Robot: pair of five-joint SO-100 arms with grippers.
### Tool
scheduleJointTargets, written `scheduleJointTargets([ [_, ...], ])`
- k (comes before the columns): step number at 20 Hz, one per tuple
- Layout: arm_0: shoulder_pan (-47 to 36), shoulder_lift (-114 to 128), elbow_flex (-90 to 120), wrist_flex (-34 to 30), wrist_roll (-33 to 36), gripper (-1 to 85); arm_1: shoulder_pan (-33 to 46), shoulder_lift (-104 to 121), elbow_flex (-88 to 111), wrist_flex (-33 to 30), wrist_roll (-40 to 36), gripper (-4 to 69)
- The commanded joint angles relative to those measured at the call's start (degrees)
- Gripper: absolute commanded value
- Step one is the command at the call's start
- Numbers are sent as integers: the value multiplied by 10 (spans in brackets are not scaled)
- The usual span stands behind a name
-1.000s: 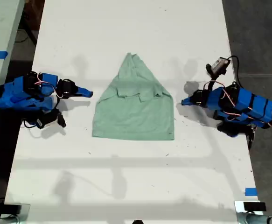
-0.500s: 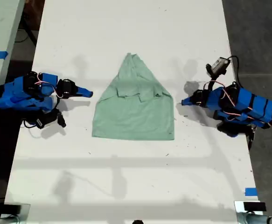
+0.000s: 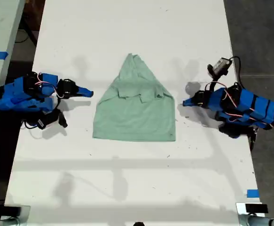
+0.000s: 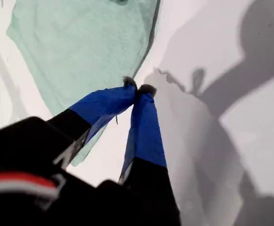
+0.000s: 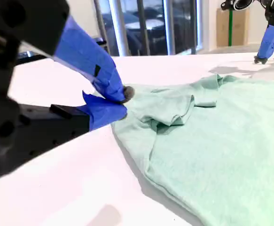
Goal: Fold t shirt
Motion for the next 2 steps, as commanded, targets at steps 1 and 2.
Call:
scheduleJointTargets([
  [1,-16,4,-1,2,1,-1,3,10,21,1,8,21],
  [2,-18,4,-1,2,3,-1,3,10,21,1,7,21],
])
